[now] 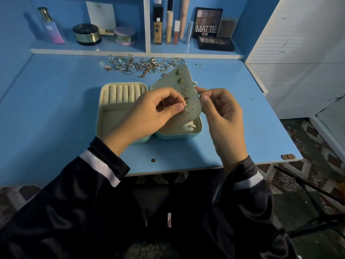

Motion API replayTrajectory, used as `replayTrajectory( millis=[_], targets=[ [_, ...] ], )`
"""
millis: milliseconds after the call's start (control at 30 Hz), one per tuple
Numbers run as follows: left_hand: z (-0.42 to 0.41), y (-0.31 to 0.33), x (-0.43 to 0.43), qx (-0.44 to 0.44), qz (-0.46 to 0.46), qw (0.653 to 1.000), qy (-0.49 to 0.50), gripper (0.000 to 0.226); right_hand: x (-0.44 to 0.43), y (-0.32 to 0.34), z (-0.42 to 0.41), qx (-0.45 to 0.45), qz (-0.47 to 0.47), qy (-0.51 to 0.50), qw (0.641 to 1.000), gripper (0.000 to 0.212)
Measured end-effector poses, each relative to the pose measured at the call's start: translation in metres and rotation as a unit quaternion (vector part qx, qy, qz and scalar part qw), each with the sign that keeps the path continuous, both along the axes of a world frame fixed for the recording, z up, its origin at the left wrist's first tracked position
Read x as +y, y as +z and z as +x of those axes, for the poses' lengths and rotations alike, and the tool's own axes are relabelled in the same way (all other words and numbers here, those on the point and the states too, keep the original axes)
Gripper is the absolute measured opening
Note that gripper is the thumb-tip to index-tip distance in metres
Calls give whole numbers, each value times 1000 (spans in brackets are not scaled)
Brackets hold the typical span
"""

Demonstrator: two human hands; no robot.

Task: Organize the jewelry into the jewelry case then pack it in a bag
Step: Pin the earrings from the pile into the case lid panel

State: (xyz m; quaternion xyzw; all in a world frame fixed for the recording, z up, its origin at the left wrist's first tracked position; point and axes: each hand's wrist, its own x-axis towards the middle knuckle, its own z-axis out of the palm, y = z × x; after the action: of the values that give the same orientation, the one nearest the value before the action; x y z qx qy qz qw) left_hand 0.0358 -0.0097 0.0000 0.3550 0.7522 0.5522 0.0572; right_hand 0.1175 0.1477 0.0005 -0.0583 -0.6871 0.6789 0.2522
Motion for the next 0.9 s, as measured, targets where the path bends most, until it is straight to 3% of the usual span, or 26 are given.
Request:
replayTrajectory(
  millis=[600,900],
  targets=[
    [11,11,-1,-5,-7,1000,-3,6,-7,6,-1,14,-4,17,1000,8],
    [10,15,1,33,-33,999,2,11,-8,5,-3,29,-6,24,999,8]
  ],
)
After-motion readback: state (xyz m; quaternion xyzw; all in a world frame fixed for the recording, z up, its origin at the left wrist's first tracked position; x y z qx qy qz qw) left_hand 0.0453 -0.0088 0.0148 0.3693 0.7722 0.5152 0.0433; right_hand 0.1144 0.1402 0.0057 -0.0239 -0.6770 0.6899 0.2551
